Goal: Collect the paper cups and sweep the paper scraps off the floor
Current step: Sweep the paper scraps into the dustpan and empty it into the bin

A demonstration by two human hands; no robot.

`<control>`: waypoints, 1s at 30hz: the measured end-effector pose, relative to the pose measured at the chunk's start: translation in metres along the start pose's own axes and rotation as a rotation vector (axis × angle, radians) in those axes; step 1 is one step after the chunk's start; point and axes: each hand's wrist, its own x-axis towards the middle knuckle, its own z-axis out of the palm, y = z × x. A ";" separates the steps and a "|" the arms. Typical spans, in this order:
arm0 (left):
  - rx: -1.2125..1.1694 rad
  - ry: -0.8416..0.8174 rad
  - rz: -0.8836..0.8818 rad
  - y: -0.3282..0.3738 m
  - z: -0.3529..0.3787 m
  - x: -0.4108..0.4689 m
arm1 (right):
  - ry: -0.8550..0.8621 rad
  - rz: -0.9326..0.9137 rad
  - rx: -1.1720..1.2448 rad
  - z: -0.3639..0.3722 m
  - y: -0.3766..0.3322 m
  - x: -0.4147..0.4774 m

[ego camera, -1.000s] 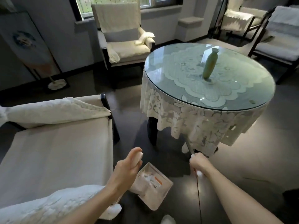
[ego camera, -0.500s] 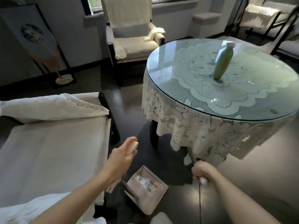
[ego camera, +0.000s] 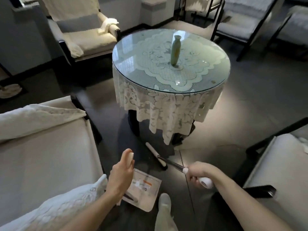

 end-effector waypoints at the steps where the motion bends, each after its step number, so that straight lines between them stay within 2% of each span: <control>1: 0.017 0.005 -0.003 -0.002 -0.001 -0.009 | 0.000 0.010 0.045 0.002 0.005 -0.007; 7: 0.095 0.094 -0.056 -0.005 0.004 -0.040 | 0.139 -0.105 -0.045 -0.008 0.010 -0.021; 12: 0.115 0.146 -0.080 -0.003 0.020 -0.037 | 0.182 -0.160 -0.220 -0.021 -0.002 0.017; 18: -0.004 0.197 -0.110 -0.006 0.053 -0.022 | 0.121 -0.259 -0.632 -0.019 -0.010 0.044; 21: -0.033 0.204 -0.102 -0.001 0.061 -0.012 | 0.102 -0.247 -0.862 -0.008 -0.003 0.035; 23: -0.026 0.221 -0.098 0.000 0.063 -0.009 | 0.011 -0.209 -0.925 -0.004 0.003 0.023; 26: -0.008 0.244 -0.096 -0.002 0.063 -0.006 | -0.131 -0.135 -0.768 -0.011 0.005 0.008; 30: 0.018 0.252 -0.093 -0.006 0.061 -0.013 | -0.135 -0.074 -0.451 -0.022 0.017 -0.016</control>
